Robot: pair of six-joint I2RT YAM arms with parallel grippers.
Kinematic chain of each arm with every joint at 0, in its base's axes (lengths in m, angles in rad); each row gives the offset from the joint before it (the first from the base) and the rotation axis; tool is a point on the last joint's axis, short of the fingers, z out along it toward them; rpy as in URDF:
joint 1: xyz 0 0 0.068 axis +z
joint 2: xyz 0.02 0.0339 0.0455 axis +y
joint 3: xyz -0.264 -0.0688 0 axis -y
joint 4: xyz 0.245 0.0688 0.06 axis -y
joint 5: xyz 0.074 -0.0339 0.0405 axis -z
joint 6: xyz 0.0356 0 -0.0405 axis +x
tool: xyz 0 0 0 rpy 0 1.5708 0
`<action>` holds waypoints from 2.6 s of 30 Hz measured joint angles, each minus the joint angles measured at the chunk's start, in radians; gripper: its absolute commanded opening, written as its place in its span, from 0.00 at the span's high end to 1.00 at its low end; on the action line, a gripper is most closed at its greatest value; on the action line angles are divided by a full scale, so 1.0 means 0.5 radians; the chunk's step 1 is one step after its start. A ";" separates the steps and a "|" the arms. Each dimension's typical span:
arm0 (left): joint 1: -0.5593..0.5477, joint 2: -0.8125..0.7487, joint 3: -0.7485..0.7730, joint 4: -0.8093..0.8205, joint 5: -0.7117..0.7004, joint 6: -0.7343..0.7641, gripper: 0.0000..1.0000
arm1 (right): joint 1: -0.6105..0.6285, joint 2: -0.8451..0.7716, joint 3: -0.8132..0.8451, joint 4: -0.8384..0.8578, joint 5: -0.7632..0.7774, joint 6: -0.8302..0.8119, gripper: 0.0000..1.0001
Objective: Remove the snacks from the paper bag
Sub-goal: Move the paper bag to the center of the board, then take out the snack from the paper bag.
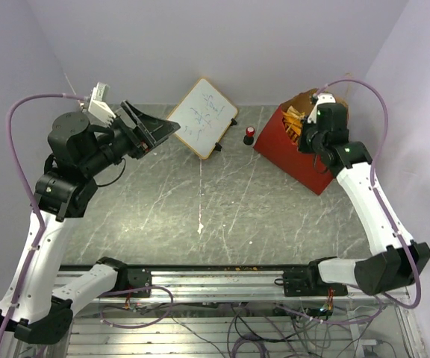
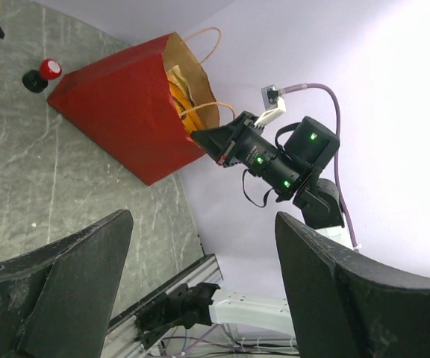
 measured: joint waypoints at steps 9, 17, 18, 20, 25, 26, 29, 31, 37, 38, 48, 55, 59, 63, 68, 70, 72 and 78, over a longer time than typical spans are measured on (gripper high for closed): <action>0.000 -0.147 -0.122 -0.001 0.066 -0.083 0.11 | 0.131 -0.282 -0.212 -0.192 -0.220 0.127 1.00; 0.000 -0.254 -0.246 -0.024 0.114 -0.140 0.10 | 0.720 -0.340 -0.298 -0.168 -0.127 0.442 1.00; 0.000 -0.275 -0.260 -0.043 0.119 -0.147 0.11 | 0.789 -0.327 -0.298 -0.145 -0.111 0.490 1.00; 0.000 -0.301 -0.275 -0.076 0.121 -0.156 0.11 | 0.906 -0.277 -0.291 -0.095 -0.092 0.571 0.99; 0.000 -0.363 -0.357 -0.121 0.146 -0.195 0.10 | 1.110 0.014 -0.143 0.038 -0.120 0.729 0.90; 0.000 -0.371 -0.372 -0.124 0.150 -0.201 0.10 | 1.125 0.061 -0.112 0.057 -0.137 0.744 0.80; 0.000 -0.375 -0.391 -0.150 0.158 -0.224 0.08 | 1.147 0.163 0.011 0.079 -0.228 0.789 0.54; 0.000 -0.372 -0.397 -0.158 0.166 -0.230 0.08 | 1.155 0.191 0.117 0.053 -0.291 0.784 0.41; 0.000 -0.341 -0.430 -0.149 0.203 -0.254 0.06 | 1.160 0.157 0.397 -0.206 -0.301 0.655 0.21; 0.000 -0.326 -0.431 -0.146 0.211 -0.256 0.06 | 1.160 0.128 0.415 -0.268 -0.279 0.626 0.20; -0.001 -0.177 -0.438 -0.085 0.256 -0.260 0.07 | 1.160 -0.422 0.369 -0.749 0.185 0.603 0.21; -0.001 -0.119 -0.387 -0.104 0.259 -0.223 0.07 | 1.157 -0.419 0.443 -0.884 0.511 0.617 0.22; -0.001 -0.139 -0.379 -0.106 0.261 -0.224 0.07 | 1.070 -0.146 0.587 -0.890 0.580 0.541 0.23; -0.002 -0.136 -0.379 -0.103 0.276 -0.233 0.08 | 0.678 0.030 0.580 -0.840 0.409 0.409 0.23; -0.005 0.000 -0.314 -0.087 0.297 -0.230 0.08 | 0.066 0.040 0.578 -0.755 0.219 0.261 0.22; -0.010 0.108 -0.257 -0.067 0.317 -0.228 0.09 | -0.101 0.060 0.629 -0.749 0.163 0.226 0.22; -0.018 0.225 -0.192 -0.040 0.333 -0.224 0.09 | -0.270 0.080 0.673 -0.739 0.141 0.212 0.22; -0.090 0.484 0.008 -0.003 0.359 -0.207 0.10 | -0.661 0.061 0.623 -0.700 0.151 0.209 0.23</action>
